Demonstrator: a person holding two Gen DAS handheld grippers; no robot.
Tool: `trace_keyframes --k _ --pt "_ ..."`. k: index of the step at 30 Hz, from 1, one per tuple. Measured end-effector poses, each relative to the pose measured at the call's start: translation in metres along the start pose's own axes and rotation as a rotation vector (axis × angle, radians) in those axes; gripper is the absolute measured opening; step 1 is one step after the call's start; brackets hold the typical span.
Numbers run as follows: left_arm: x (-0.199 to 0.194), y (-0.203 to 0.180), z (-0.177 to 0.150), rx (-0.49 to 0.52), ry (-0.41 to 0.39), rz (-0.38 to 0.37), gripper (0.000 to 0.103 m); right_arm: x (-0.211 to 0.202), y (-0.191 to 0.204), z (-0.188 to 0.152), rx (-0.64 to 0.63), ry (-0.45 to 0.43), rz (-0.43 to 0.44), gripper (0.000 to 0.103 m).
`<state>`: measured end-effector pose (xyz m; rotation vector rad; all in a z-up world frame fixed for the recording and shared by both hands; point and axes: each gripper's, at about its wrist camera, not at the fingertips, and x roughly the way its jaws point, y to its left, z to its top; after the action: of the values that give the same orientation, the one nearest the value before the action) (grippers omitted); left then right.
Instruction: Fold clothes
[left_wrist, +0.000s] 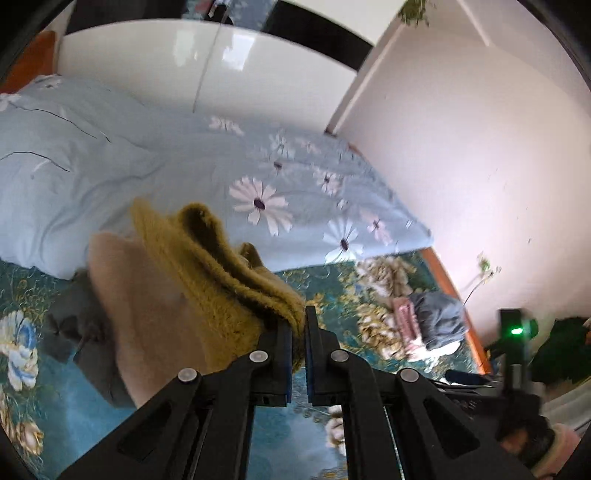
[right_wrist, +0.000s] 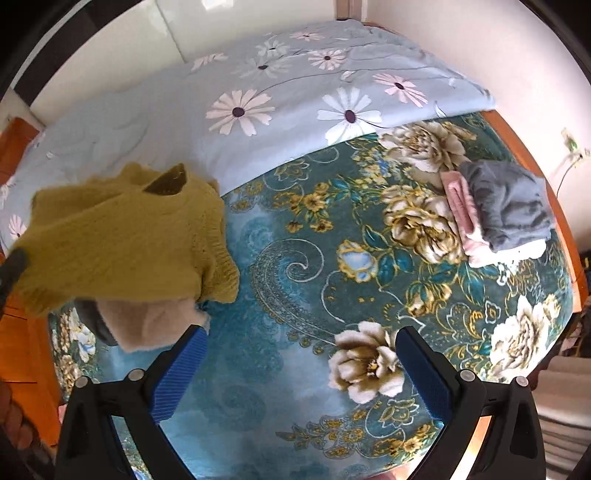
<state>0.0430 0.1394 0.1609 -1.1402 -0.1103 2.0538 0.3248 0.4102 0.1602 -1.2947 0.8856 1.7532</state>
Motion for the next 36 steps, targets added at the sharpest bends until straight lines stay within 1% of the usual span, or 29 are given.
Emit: trace_keyframes --k 3,6,9,11,14,16,17,18,21,23,24,26,27,28,29,30,32,33,35,36 --pt "-0.04 -0.017 -0.002 0.035 -0.069 0.016 0.005 -0.006 -0.019 -0.005 -0.003 -0.009 0.028 0.103" --pt "-0.058 -0.044 -0.001 0.069 -0.091 0.024 0.005 -0.009 -0.033 -0.003 -0.008 -0.018 0.065 0.103" --pt "-0.051 -0.084 -0.004 0.101 -0.077 0.028 0.005 -0.014 -0.054 0.004 -0.002 -0.037 0.13 0.103" --pt "-0.033 -0.113 -0.009 0.114 -0.044 0.026 0.005 -0.018 -0.066 0.008 0.0 -0.053 0.162 0.103" --pt "-0.008 -0.154 -0.016 0.118 -0.005 0.011 0.005 -0.024 -0.104 0.015 0.019 -0.072 0.192 0.103" --pt "-0.001 -0.175 -0.018 0.091 -0.015 -0.01 0.005 -0.027 -0.13 0.018 0.036 -0.08 0.205 0.103" --pt "-0.005 -0.181 -0.02 0.082 -0.029 -0.016 0.005 -0.028 -0.142 0.019 0.048 -0.085 0.203 0.103" --pt "-0.01 -0.186 -0.021 0.077 -0.048 -0.019 0.005 -0.029 -0.163 0.02 0.069 -0.093 0.196 0.103" --pt "-0.029 -0.197 -0.026 0.066 -0.103 -0.021 0.005 -0.034 -0.201 0.027 0.113 -0.12 0.178 0.103" --pt "-0.05 -0.191 -0.036 0.06 -0.127 0.005 0.005 -0.036 -0.22 0.032 0.133 -0.134 0.17 0.103" --pt "-0.059 -0.186 -0.045 0.054 -0.127 0.029 0.005 -0.036 -0.232 0.039 0.142 -0.141 0.168 0.103" --pt "-0.072 -0.174 -0.068 0.038 -0.11 0.089 0.005 -0.034 -0.24 0.044 0.147 -0.141 0.169 0.103" --pt "-0.075 -0.164 -0.082 0.028 -0.09 0.13 0.005 -0.032 -0.242 0.046 0.148 -0.136 0.171 0.103" --pt "-0.073 -0.149 -0.099 0.003 -0.051 0.2 0.005 -0.026 -0.243 0.048 0.147 -0.123 0.178 0.103" --pt "-0.07 -0.131 -0.116 -0.039 -0.008 0.259 0.005 -0.021 -0.24 0.049 0.14 -0.109 0.183 0.103" --pt "-0.064 -0.112 -0.131 -0.089 0.027 0.3 0.005 -0.015 -0.236 0.049 0.13 -0.092 0.189 0.103" --pt "-0.053 -0.073 -0.158 -0.182 0.09 0.386 0.005 -0.001 -0.22 0.045 0.09 -0.047 0.199 0.103" --pt "-0.05 -0.054 -0.173 -0.228 0.124 0.437 0.005 0.007 -0.205 0.041 0.056 -0.016 0.207 0.103" --pt "-0.045 -0.021 -0.196 -0.331 0.167 0.477 0.005 0.016 -0.184 0.035 0.008 0.021 0.216 0.103" --pt "-0.045 -0.009 -0.202 -0.358 0.179 0.499 0.005 0.019 -0.172 0.032 -0.02 0.035 0.224 0.103"
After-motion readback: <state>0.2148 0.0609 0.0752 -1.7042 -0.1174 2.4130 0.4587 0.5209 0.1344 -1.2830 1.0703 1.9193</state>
